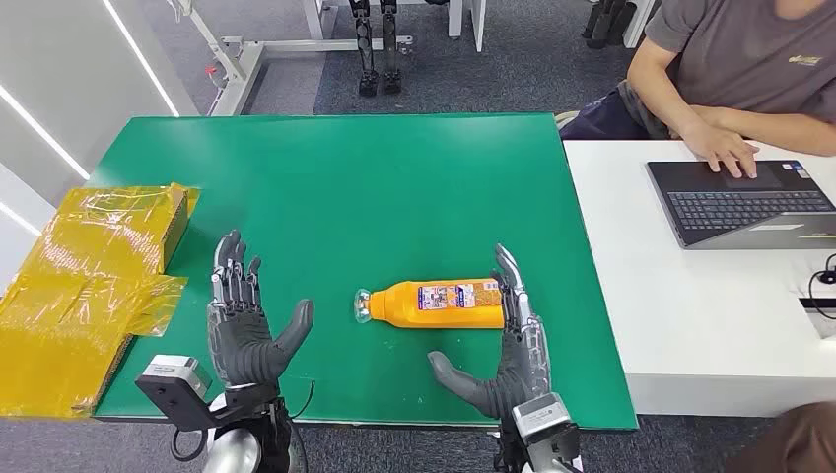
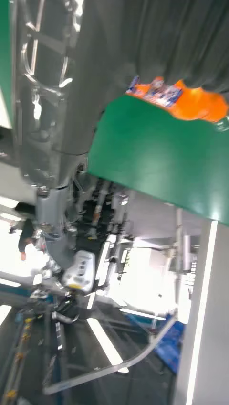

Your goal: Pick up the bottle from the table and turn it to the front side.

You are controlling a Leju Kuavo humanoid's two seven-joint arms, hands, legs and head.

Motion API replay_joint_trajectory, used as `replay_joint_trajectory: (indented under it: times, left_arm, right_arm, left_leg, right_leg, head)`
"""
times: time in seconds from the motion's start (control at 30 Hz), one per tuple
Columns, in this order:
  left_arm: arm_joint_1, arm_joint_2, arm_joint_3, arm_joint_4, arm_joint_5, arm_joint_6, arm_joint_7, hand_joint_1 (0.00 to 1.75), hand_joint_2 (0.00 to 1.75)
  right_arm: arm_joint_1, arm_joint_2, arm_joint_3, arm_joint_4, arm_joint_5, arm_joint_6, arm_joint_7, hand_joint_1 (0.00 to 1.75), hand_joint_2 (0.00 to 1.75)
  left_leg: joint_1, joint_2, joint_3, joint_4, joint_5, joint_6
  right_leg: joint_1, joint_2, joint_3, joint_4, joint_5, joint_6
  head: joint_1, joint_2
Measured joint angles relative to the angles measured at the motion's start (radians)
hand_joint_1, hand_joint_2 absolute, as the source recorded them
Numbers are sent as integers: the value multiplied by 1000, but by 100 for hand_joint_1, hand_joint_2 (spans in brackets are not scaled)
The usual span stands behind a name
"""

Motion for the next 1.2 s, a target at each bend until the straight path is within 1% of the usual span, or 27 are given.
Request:
replay_joint_trajectory:
  times: [0.07,0.2,0.33,0.47,0.6,0.77,0.9,1.0,1.1,1.2]
  left_arm:
    - [-1,0,0,0,0,-5,0,0,175]
    - [-13,0,0,0,-1,-29,3,0,175]
    - [-21,0,0,0,-3,-37,4,0,175]
    - [-28,0,0,0,-5,-40,3,0,175]
    - [-33,2,1,0,-3,-39,3,0,175]
    - [-34,10,1,0,3,-44,5,0,175]
    - [-40,18,1,0,17,-65,15,0,175]
    - [-56,20,1,3,24,-83,24,0,175]
    - [-86,19,1,14,28,-99,33,0,175]
    - [-118,19,1,28,38,-110,48,0,175]
  right_arm:
    - [-9,-1,0,4,27,4,13,0,175]
    - [-52,-16,-1,24,189,24,76,0,175]
    - [-81,-35,-6,45,280,57,122,0,175]
    - [-150,-75,-5,102,474,156,206,0,175]
    - [-271,-118,-4,199,557,246,230,0,175]
    - [-419,-181,8,319,594,351,261,0,175]
    - [-536,-241,51,412,584,457,275,0,175]
    - [-616,-280,86,483,572,503,278,0,175]
    - [-677,-304,126,556,556,548,278,0,175]
    - [-730,-323,171,621,528,616,264,0,175]
  left_leg:
    - [0,0,0,0,0,0]
    - [0,0,0,0,0,0]
    - [0,0,0,0,0,0]
    - [0,0,0,0,0,0]
    - [0,0,0,1,1,0]
    - [0,-1,0,1,1,1]
    - [0,0,0,2,1,1]
    - [0,-1,0,2,1,1]
    - [-1,-1,0,2,1,1]
    - [0,-1,0,2,1,1]
  right_leg:
    - [0,0,0,0,0,0]
    - [0,0,0,0,0,0]
    - [0,0,0,0,0,0]
    - [0,0,0,0,0,0]
    - [0,0,0,0,1,0]
    - [0,-1,0,0,2,0]
    - [-1,-1,0,0,2,0]
    - [-1,-1,0,0,2,0]
    - [-1,-1,0,0,2,0]
    - [-1,-1,0,0,2,0]
  head:
    - [0,0]
    - [0,0]
    - [0,0]
    - [0,0]
    - [0,0]
    - [0,0]
    - [0,0]
    - [0,0]
    - [0,0]
    - [0,0]
